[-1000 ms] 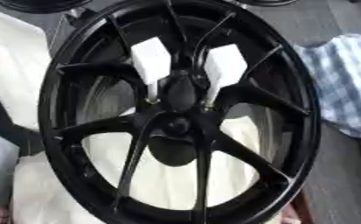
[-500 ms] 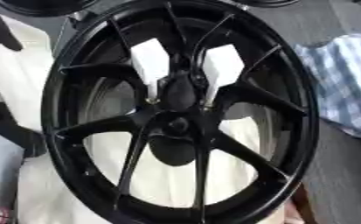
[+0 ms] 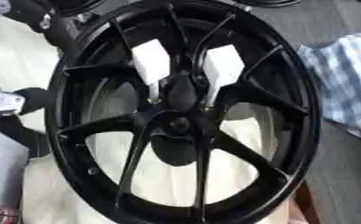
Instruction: Pull the pin out of the wheel hub.
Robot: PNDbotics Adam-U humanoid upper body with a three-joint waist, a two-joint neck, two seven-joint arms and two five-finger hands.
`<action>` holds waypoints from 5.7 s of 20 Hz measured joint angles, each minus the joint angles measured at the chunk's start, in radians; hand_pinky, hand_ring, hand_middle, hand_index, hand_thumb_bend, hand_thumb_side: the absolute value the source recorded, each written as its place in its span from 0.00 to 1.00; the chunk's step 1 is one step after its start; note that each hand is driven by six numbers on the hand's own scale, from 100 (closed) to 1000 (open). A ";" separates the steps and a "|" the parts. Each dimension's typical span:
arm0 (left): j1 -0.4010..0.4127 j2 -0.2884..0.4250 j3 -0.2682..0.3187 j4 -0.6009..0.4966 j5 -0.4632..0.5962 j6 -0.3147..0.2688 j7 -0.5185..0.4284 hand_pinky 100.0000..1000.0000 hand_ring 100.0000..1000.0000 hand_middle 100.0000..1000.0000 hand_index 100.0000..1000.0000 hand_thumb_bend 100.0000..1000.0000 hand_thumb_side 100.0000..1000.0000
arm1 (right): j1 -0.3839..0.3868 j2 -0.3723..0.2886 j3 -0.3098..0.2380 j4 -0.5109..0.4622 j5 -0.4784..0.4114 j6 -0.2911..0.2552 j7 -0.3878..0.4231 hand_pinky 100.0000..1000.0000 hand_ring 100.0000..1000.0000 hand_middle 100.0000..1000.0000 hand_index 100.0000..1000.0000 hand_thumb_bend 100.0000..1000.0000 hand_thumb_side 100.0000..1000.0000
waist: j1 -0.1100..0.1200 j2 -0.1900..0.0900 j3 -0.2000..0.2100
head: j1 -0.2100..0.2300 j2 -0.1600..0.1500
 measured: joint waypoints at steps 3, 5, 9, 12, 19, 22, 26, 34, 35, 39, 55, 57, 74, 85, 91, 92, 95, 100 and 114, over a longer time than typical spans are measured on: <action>-0.026 -0.025 -0.014 0.000 -0.009 0.019 0.014 0.80 0.76 0.69 0.82 0.27 0.48 | -0.004 0.000 0.001 0.000 -0.002 0.001 0.002 0.96 0.81 0.57 0.76 0.00 0.46 | 0.003 0.000 -0.008 | 0.008 -0.003; -0.037 -0.037 -0.022 0.000 -0.023 0.041 0.036 0.81 0.75 0.67 0.82 0.32 0.46 | -0.005 0.000 0.002 0.000 -0.003 0.002 0.003 0.97 0.81 0.57 0.76 0.00 0.46 | 0.004 0.000 -0.010 | 0.012 -0.003; -0.042 -0.050 -0.045 0.000 -0.046 0.171 0.107 0.83 0.77 0.67 0.84 0.41 0.54 | -0.006 0.000 0.003 0.000 -0.003 0.006 0.006 0.97 0.81 0.57 0.76 0.00 0.47 | 0.011 0.000 -0.011 | 0.017 -0.003; -0.062 -0.063 -0.073 0.000 -0.072 0.310 0.144 0.85 0.79 0.67 0.84 0.43 0.56 | -0.008 0.000 0.004 0.000 -0.003 0.014 0.008 0.97 0.81 0.57 0.76 0.00 0.47 | 0.019 0.000 -0.010 | 0.018 -0.003; -0.108 -0.114 -0.125 0.001 -0.184 0.467 0.240 0.87 0.81 0.67 0.85 0.61 0.64 | -0.008 0.000 0.005 0.000 -0.006 0.026 0.012 0.97 0.81 0.57 0.77 0.00 0.47 | 0.034 0.000 -0.012 | 0.017 -0.002; -0.111 -0.133 -0.139 0.004 -0.226 0.479 0.252 0.88 0.81 0.67 0.85 0.65 0.65 | -0.008 0.000 0.005 0.000 -0.007 0.029 0.012 0.97 0.81 0.57 0.77 0.00 0.48 | 0.039 0.000 -0.016 | 0.017 -0.002; -0.112 -0.150 -0.152 0.023 -0.260 0.479 0.252 0.88 0.81 0.68 0.85 0.67 0.65 | -0.009 0.000 0.005 0.000 -0.007 0.035 0.011 0.97 0.81 0.57 0.77 0.00 0.48 | 0.047 0.000 -0.016 | 0.018 -0.001; -0.104 -0.177 -0.167 0.109 -0.307 0.475 0.248 0.88 0.81 0.68 0.85 0.62 0.65 | -0.017 0.000 0.005 0.000 -0.008 0.044 0.011 0.97 0.81 0.57 0.77 0.00 0.49 | 0.058 0.002 -0.024 | 0.025 -0.001; -0.101 -0.181 -0.167 0.122 -0.310 0.476 0.249 0.88 0.81 0.69 0.85 0.61 0.64 | -0.017 0.000 0.005 0.000 -0.008 0.045 0.011 0.97 0.81 0.57 0.77 0.00 0.49 | 0.059 0.004 -0.026 | 0.026 -0.001; -0.091 -0.192 -0.167 0.163 -0.313 0.484 0.257 0.89 0.82 0.70 0.86 0.60 0.66 | -0.018 0.001 0.005 0.000 -0.008 0.052 0.011 0.97 0.81 0.57 0.77 0.00 0.50 | 0.061 0.011 -0.031 | 0.031 -0.002; -0.092 -0.198 -0.182 0.182 -0.324 0.436 0.209 0.87 0.80 0.66 0.82 0.67 0.55 | -0.025 0.009 0.006 0.000 -0.007 0.072 0.009 0.97 0.81 0.57 0.76 0.00 0.51 | 0.067 0.017 -0.031 | 0.007 -0.047; -0.092 -0.204 -0.190 0.187 -0.344 0.426 0.199 0.86 0.79 0.64 0.80 0.66 0.55 | -0.025 0.009 0.006 0.000 -0.007 0.073 0.008 0.98 0.81 0.57 0.76 0.00 0.51 | 0.070 0.018 -0.031 | 0.007 -0.047; -0.127 -0.255 -0.231 0.231 -0.437 0.398 0.171 0.82 0.70 0.47 0.67 0.57 0.50 | -0.026 0.009 0.012 0.000 -0.006 0.103 0.008 0.98 0.81 0.57 0.76 0.00 0.54 | 0.103 0.018 -0.023 | 0.008 -0.047; -0.135 -0.269 -0.246 0.242 -0.446 0.385 0.158 0.80 0.66 0.44 0.64 0.51 0.41 | -0.031 0.009 0.012 0.000 -0.006 0.111 0.008 0.98 0.81 0.57 0.76 0.00 0.54 | 0.108 0.018 -0.010 | 0.018 -0.047; -0.139 -0.281 -0.253 0.248 -0.438 0.383 0.155 0.79 0.66 0.45 0.65 0.50 0.42 | -0.035 0.009 0.012 0.000 -0.007 0.114 0.011 0.98 0.81 0.57 0.76 0.00 0.55 | 0.108 0.018 -0.011 | 0.025 -0.047; -0.142 -0.282 -0.253 0.248 -0.436 0.383 0.155 0.79 0.66 0.44 0.64 0.50 0.42 | -0.035 0.009 0.012 0.000 -0.007 0.115 0.011 0.98 0.81 0.57 0.76 0.00 0.55 | 0.108 0.018 -0.012 | 0.026 -0.047; -0.145 -0.290 -0.253 0.248 -0.428 0.384 0.157 0.78 0.64 0.42 0.62 0.47 0.41 | -0.035 0.009 0.012 0.000 -0.007 0.118 0.012 0.98 0.81 0.57 0.76 0.00 0.55 | 0.108 0.018 -0.016 | 0.029 -0.047; -0.151 -0.291 -0.253 0.247 -0.420 0.387 0.160 0.77 0.63 0.40 0.59 0.45 0.33 | -0.036 0.009 0.013 0.000 -0.006 0.122 0.011 0.98 0.81 0.57 0.76 0.00 0.55 | 0.109 0.018 -0.016 | 0.031 -0.047; -0.154 -0.299 -0.262 0.240 -0.399 0.401 0.174 0.74 0.57 0.32 0.50 0.30 0.06 | -0.039 0.009 0.018 0.000 -0.002 0.127 0.008 0.98 0.81 0.57 0.76 0.00 0.55 | 0.108 0.020 -0.017 | 0.035 -0.047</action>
